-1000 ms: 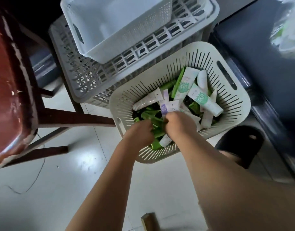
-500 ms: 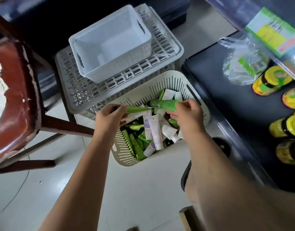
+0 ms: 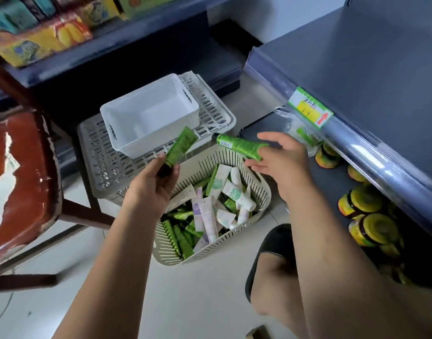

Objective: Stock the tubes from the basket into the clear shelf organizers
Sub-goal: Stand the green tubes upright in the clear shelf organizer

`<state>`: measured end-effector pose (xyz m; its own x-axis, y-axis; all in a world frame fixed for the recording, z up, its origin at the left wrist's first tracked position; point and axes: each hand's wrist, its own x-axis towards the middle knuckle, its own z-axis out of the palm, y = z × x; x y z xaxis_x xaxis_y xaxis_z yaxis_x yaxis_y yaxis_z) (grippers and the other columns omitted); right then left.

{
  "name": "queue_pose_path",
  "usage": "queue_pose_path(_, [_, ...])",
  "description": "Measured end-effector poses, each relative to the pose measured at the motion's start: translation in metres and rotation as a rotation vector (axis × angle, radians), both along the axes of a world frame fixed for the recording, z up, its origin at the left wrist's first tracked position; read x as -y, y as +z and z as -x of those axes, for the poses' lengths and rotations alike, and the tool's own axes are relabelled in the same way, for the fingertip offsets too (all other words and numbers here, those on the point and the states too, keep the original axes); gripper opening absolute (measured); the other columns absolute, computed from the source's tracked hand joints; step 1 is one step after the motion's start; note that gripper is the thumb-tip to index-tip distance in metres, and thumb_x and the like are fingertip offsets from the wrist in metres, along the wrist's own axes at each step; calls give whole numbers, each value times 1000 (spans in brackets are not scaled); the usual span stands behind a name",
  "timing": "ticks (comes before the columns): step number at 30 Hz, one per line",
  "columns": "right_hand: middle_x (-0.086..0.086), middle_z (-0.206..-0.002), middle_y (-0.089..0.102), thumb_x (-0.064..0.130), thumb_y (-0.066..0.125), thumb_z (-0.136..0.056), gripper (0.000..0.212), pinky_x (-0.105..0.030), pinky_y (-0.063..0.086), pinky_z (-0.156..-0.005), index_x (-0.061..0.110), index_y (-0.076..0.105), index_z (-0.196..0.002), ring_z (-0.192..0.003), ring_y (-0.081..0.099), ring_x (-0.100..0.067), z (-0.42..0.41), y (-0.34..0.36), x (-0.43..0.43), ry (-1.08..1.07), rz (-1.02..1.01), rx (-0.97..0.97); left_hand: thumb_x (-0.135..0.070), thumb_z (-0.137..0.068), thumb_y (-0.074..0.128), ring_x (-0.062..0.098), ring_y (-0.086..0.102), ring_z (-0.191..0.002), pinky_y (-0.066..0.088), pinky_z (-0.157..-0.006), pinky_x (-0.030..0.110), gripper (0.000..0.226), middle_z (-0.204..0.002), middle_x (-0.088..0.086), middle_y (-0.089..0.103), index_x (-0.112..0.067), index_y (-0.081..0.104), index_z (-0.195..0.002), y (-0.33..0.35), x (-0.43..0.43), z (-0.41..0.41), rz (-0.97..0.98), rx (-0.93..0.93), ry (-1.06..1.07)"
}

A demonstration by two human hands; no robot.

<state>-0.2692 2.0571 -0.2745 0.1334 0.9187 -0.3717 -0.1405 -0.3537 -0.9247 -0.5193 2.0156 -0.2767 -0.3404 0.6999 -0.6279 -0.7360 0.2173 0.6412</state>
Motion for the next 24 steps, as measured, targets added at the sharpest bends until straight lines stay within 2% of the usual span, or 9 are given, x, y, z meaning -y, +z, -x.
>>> queue_pose_path(3, [-12,-100,75,-1,56,-92,26,-37,63,-70,15,77,-95,-69,77,-28,-11,32,3,72,-40,130,-8,-92,69,24,75,-85,63,-73,28,9,-94,16,75,-1,63,-91,14,11,-11,-95,73,-114])
queue_pose_path(5, [-11,-99,75,-1,55,-91,26,-35,63,-70,14,76,-96,-68,77,-27,-20,56,6,85,-66,158,-5,-90,64,22,74,-89,62,-77,27,8,-100,16,74,1,64,-95,24,18,-22,-182,99,-240])
queue_pose_path(8, [-7,-106,68,-3,52,-88,34,-28,62,-64,19,71,-106,-67,76,-26,-35,97,15,66,-102,180,3,-81,58,19,67,-91,60,-77,26,24,-108,17,69,3,71,-101,43,26,-43,-289,129,-461])
queue_pose_path(11, [-3,-106,68,-1,53,-84,40,-28,60,-63,26,70,-108,-66,76,-25,-54,137,29,25,-180,241,8,-73,54,17,62,-89,52,-74,25,38,-111,18,70,0,71,-105,67,33,-72,-355,107,-598])
queue_pose_path(13, [-6,-101,72,1,54,-84,39,-28,59,-61,27,71,-106,-64,76,-25,-67,159,38,-14,-217,281,5,-71,59,17,61,-85,50,-70,24,39,-109,19,69,2,68,-109,85,33,-95,-394,42,-635])
queue_pose_path(15, [-8,-99,73,0,55,-86,35,-28,60,-61,23,72,-105,-63,75,-24,-89,182,54,-71,-249,307,-10,-82,66,16,61,-77,49,-64,22,43,-100,15,70,7,61,-121,106,33,-127,-420,-14,-646])
queue_pose_path(17, [-6,-99,74,1,55,-88,32,-31,61,-69,20,73,-106,-64,75,-24,-117,208,77,-151,-284,317,-23,-94,62,14,61,-73,49,-62,21,44,-99,13,71,1,55,-130,129,38,-161,-468,29,-634])
queue_pose_path(20, [-5,-94,75,0,55,-89,31,-34,63,-74,19,74,-105,-67,76,-26,-160,237,113,-246,-321,329,-18,-98,59,14,60,-76,50,-70,25,26,-90,8,68,-8,59,-122,157,48,-207,-592,49,-640])
queue_pose_path(24, [-10,-84,76,-2,55,-90,34,-32,63,-69,21,75,-104,-68,76,-28,-217,254,169,-416,-410,371,-13,-99,60,13,60,-79,49,-75,30,28,-95,5,69,-7,67,-125,175,65,-274,-726,-117,-745])
